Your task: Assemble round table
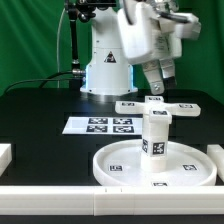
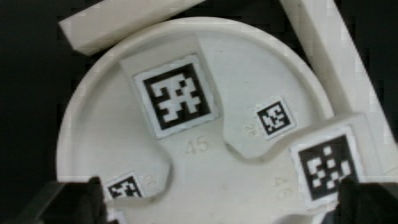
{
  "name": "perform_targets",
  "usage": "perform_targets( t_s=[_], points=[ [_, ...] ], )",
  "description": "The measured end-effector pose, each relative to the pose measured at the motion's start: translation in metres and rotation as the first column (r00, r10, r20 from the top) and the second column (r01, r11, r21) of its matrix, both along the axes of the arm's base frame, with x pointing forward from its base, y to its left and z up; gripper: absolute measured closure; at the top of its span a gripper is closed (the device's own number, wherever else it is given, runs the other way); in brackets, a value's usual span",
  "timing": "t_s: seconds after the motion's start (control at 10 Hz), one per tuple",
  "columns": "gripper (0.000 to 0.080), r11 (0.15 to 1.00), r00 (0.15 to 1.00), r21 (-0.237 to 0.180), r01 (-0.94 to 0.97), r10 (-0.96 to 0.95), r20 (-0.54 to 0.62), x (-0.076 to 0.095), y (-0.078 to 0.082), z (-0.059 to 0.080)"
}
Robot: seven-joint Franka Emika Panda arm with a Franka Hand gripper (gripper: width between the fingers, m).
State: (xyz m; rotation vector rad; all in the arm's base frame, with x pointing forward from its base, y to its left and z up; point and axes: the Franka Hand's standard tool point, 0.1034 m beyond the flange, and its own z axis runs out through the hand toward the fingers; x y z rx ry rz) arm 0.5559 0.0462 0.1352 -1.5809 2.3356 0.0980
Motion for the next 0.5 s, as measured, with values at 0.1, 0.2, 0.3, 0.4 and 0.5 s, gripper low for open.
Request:
perform_targets(
  t_s=[0.1,0.2,0.3,0.4,0.5],
  points=[
    [0.015,0.987,0.986,-0.03,-0.16,0.161,0.035,0.004,0.0,0.004],
    [0.015,0.944,0.944,-0.052,-0.327,0.329,0.039,0.004,0.003,0.004],
    [0.015,0.88,0.88,-0.073,-0.47,0.473,0.038,0.005,0.007,0.006],
    [0.015,0.848,0.848,-0.09,-0.523,0.528,0.042,0.006,0.011,0.007],
    [0.015,0.799,0.799,-0.116,-0.591,0.599,0.053,0.006,0.009,0.006]
  ],
)
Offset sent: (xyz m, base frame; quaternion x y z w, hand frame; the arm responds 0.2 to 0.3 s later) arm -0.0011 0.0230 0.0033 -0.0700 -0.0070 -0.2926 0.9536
